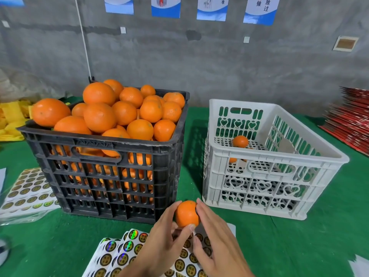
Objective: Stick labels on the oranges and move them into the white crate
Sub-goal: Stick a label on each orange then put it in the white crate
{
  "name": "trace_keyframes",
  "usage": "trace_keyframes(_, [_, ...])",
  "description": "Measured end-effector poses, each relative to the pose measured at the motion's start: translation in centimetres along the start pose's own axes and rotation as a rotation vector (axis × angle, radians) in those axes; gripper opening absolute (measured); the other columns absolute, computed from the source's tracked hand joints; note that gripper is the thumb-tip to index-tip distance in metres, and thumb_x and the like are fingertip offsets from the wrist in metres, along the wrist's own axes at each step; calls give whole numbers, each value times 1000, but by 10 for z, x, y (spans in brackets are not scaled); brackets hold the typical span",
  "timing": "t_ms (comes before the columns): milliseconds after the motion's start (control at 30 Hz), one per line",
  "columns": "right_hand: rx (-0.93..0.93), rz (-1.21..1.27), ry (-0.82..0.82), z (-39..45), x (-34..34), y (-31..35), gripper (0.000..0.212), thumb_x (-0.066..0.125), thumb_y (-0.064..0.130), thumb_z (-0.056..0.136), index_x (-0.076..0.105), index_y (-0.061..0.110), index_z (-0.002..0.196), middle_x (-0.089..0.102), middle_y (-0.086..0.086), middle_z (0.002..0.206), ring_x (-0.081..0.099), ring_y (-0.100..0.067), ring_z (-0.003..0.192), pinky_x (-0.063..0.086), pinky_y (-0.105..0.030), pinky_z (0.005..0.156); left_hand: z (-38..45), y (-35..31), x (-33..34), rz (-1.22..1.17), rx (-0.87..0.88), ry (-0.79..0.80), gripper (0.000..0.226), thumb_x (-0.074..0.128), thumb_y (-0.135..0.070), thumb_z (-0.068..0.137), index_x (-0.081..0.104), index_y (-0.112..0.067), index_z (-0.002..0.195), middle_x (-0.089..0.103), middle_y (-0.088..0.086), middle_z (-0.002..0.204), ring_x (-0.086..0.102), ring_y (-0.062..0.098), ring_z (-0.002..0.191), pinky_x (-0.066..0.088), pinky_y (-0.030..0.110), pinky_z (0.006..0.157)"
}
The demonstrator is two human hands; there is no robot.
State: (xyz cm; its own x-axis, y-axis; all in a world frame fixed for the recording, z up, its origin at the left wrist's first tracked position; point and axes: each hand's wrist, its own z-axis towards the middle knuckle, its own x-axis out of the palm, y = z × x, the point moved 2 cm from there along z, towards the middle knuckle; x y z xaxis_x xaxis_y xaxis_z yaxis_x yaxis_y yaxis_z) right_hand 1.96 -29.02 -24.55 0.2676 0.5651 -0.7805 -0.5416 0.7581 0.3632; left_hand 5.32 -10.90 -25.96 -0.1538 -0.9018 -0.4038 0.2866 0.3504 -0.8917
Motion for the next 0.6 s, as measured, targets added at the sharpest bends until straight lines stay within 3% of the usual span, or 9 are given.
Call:
trace_keyframes(67, [-34, -114, -5, 3, -5, 0, 76, 56, 46, 98, 24, 20, 162, 20, 9, 170, 29, -4, 151, 29, -31, 119, -1, -4, -2, 33, 6, -36, 70, 62, -82, 80, 41, -51, 139, 70, -18, 115, 73, 2, 97, 60, 26, 89])
trace_keyframes(200, [-180, -416, -79, 18, -25, 2, 63, 52, 55, 100, 57, 10, 144, 39, -3, 158, 52, -16, 138, 26, -31, 124, -4, -26, -9, 77, 66, -179, 70, 64, -85, 74, 54, -47, 132, 69, -24, 94, 67, 3, 77, 53, 14, 74])
trace_keyframes(267, [-224, -420, -218, 28, -40, 4, 59, 51, 51, 102, 57, 8, 143, 43, -5, 156, 49, -17, 141, 19, -30, 126, 1, -46, -15, 46, 111, -237, 71, 71, -76, 74, 57, -43, 136, 71, -16, 87, 62, 5, 63, 50, 12, 65])
trace_keyframes(367, [-261, -435, -380, 46, -69, 9, 63, 55, 48, 103, 47, 6, 149, 46, -8, 157, 41, -18, 147, 26, -34, 124, 19, -84, -23, 19, 165, -260, 77, 74, -69, 75, 51, -47, 145, 70, -7, 85, 62, 9, 56, 48, 16, 57])
trace_keyframes(500, [-196, -418, -495, 82, -111, 14, 68, 63, 36, 101, 36, 1, 153, 44, -14, 157, 43, -24, 146, 38, -41, 118, 58, -144, -28, 33, 187, -245, 95, 62, -79, 72, 33, -46, 157, 68, -12, 94, 67, 3, 77, 52, 15, 72])
trace_keyframes(600, [-23, -320, -537, 104, -135, 9, 78, 73, 22, 91, 33, 0, 156, 39, -14, 160, 36, -27, 150, 36, -46, 119, 88, -189, -25, 273, 299, -284, 85, 49, -79, 83, 24, -46, 157, 62, -15, 128, 63, 6, 111, 53, 26, 96])
